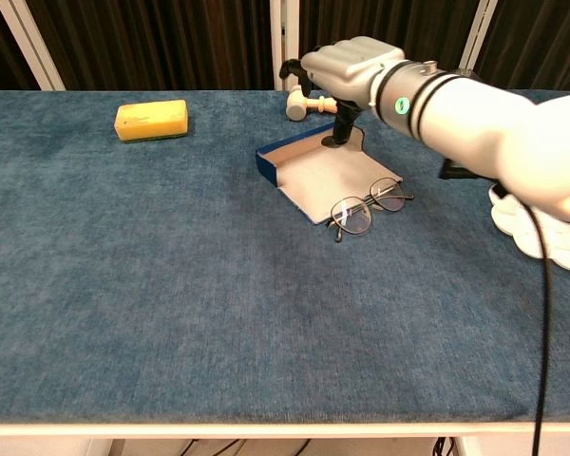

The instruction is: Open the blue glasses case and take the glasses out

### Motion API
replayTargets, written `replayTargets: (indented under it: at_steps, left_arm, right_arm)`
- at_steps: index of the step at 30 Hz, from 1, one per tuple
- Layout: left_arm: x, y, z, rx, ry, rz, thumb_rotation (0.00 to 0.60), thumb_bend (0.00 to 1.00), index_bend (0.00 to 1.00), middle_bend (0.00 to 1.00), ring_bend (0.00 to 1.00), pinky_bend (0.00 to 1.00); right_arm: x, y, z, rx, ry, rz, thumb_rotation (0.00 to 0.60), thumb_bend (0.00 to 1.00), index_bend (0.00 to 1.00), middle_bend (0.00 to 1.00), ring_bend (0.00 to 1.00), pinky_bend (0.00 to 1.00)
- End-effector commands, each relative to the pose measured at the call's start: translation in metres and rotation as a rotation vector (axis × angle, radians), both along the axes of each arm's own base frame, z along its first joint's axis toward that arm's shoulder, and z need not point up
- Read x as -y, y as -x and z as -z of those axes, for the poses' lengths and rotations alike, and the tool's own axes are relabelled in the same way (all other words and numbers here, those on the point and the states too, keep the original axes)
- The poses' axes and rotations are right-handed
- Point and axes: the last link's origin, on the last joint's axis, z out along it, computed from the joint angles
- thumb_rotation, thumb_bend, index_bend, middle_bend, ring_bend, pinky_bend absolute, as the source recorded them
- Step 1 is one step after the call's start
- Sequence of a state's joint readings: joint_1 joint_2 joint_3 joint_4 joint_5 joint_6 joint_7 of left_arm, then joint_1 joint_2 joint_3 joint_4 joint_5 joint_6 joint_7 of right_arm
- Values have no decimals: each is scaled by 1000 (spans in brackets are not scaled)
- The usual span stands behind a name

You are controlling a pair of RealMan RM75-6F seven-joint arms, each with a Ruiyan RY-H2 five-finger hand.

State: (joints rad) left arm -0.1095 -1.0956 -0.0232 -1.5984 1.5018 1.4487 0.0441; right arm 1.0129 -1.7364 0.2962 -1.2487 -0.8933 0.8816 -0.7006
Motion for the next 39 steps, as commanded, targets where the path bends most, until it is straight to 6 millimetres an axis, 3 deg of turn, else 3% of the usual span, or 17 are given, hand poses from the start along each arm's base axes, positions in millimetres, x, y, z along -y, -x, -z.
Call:
replayTargets:
  at_steps: [1, 6, 13, 19, 28, 39]
  left_arm:
    - [0, 0, 0, 0, 0, 0, 600, 387, 842, 986, 840, 659]
    - [0, 0, 0, -4, -1, -1, 600, 387, 842, 986, 840, 658]
    - [0, -1, 1, -5, -2, -3, 600, 387, 842, 986, 841, 657]
    - [0, -1, 0, -3, -2, -3, 600, 386, 842, 986, 840, 657]
    - [0, 0, 0, -1, -1, -3, 600, 387, 842, 986, 840, 657]
    - [0, 0, 0, -1, -2, -2, 600, 387, 842, 986, 841, 657]
  right_arm:
    - [-21, 28, -20, 6, -62, -13, 600, 196, 265, 244, 0, 0]
    - [-39, 53, -25, -42, -115, -27, 600, 197, 359, 241, 0, 0]
    - [-43, 71, -12, -56, -137, -32, 600, 197, 411, 239, 0, 0]
    - [-43, 75, -2, -77, -135, -53, 600, 213, 416, 238, 0, 0]
    - [-41, 79, 7, -91, -143, -55, 600, 322, 443, 241, 0, 0]
    - [-39, 82, 13, -103, -148, -46, 600, 330, 491, 251, 0, 0]
